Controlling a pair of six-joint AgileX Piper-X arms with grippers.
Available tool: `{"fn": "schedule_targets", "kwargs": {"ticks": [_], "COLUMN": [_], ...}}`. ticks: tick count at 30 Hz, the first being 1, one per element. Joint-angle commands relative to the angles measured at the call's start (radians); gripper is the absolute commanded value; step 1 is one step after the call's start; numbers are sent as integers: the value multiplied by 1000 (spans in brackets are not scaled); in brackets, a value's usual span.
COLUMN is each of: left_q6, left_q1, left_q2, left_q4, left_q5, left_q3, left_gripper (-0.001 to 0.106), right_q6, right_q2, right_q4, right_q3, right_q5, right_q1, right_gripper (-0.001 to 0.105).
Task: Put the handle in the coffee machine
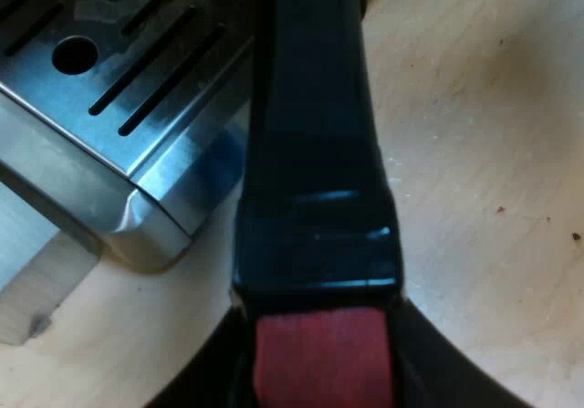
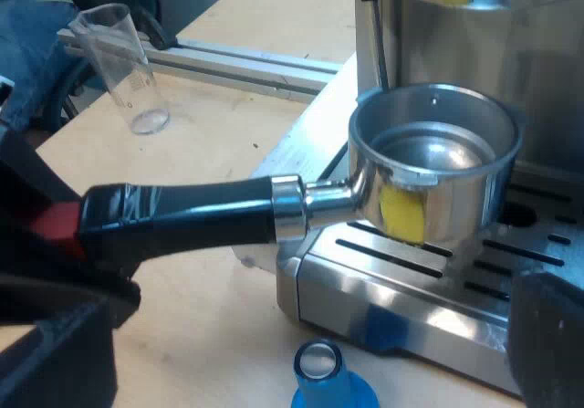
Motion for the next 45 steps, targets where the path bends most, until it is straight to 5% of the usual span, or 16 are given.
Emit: {"fn": "schedule_targets", "kwargs": {"ticks": [1,45], "left_q6": [-10,-10], "left_q1": [0,0], "left_q2": [-9,-9], "left_q4": [-14,-67], "left_q5": [37,37], "left_q3": [-10,-10], "left_gripper": [0,0], "right_q6": [-13,48], "right_q2": [-3,-3], "right_q4": [-10,-10], "right_q3": [-1,-1], "right_q5": [8,8], "right_q1": [3,3], "right_gripper": [87,87]}}
